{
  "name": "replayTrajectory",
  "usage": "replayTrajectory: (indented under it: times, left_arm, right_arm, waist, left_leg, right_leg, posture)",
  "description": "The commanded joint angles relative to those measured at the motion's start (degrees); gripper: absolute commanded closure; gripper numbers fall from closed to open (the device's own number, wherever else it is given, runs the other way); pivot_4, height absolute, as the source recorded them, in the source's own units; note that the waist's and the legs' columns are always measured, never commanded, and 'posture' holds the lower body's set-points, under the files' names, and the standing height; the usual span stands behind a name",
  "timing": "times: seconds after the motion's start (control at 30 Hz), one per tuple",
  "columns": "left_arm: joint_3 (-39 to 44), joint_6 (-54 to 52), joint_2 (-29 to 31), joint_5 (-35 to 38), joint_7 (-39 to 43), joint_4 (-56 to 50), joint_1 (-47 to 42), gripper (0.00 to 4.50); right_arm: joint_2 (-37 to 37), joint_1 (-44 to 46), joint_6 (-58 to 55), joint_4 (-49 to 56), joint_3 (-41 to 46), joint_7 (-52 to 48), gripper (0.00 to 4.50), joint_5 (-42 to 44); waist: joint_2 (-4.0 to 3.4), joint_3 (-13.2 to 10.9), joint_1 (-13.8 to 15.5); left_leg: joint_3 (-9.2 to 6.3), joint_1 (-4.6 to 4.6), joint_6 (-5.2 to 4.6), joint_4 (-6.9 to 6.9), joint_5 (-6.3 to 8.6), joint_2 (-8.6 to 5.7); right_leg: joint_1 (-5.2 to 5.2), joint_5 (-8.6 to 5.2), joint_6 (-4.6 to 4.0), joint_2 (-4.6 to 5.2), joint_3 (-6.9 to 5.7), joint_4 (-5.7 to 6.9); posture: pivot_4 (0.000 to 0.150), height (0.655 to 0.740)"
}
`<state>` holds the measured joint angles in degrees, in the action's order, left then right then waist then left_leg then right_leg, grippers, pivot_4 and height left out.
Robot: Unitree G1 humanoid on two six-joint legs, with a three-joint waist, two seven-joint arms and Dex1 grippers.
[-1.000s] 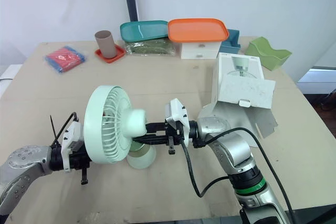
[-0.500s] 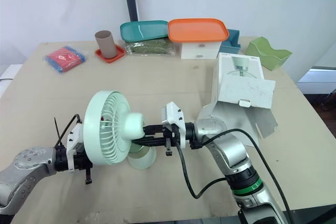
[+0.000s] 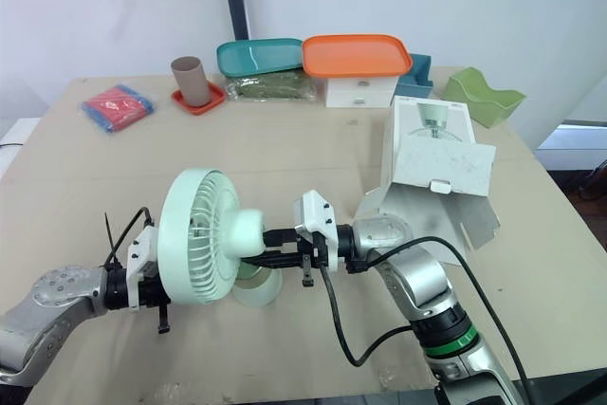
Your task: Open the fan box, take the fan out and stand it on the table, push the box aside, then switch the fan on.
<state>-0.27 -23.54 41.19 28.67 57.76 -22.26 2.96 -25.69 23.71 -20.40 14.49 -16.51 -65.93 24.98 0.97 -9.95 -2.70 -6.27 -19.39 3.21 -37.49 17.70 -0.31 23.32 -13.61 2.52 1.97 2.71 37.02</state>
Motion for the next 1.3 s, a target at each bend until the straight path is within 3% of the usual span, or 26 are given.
replayTrajectory:
  times: [0.03,0.6,1.0,1.3]
  left_arm:
    - [-0.3,1.0,-0.1,-0.2,0.2,-1.4,0.2,4.44]
    - [-2.9,2.6,-2.9,-3.6,-1.6,1.3,-1.5,4.44]
    - [-2.2,-2.2,-3.7,1.5,-0.2,-3.1,-2.5,4.44]
    - [-2.5,-3.8,-3.9,1.5,-0.4,-4.2,-2.4,4.44]
  right_arm:
    - [-1.0,-0.2,-0.8,-0.2,-1.9,0.2,4.0,-2.1]
    - [-1.9,-0.5,-1.7,1.2,-2.0,0.8,4.0,-1.2]
    - [-2.0,-0.3,-2.0,1.0,-1.9,0.9,4.0,-1.2]
    - [-1.7,-0.2,-2.0,0.6,-2.0,1.1,4.0,-1.2]
  waist:
    - [0.0,0.0,0.0]
    - [-0.06,0.1,0.1]
    - [-0.11,0.1,0.1]
    - [-0.18,0.2,0.2]
  left_leg:
    - [0.0,0.0,0.0,0.0,0.0,0.0]
    - [-0.01,0.02,0.0,0.0,0.0,-0.01]
    - [-0.03,0.02,0.0,-0.01,0.0,-0.02]
    - [-0.03,0.02,0.0,-0.02,0.0,-0.04]
  right_leg:
    - [0.0,0.0,0.0,0.0,0.0,0.0]
    - [-0.03,0.0,0.0,0.0,0.0,0.01]
    - [-0.05,0.0,0.01,0.01,-0.02,0.01]
    - [-0.08,-0.01,0.02,0.03,-0.01,0.0]
  posture:
    - [0.15,0.74]
    - [0.15,0.74]
    - [0.15,0.74]
    - [0.15,0.74]
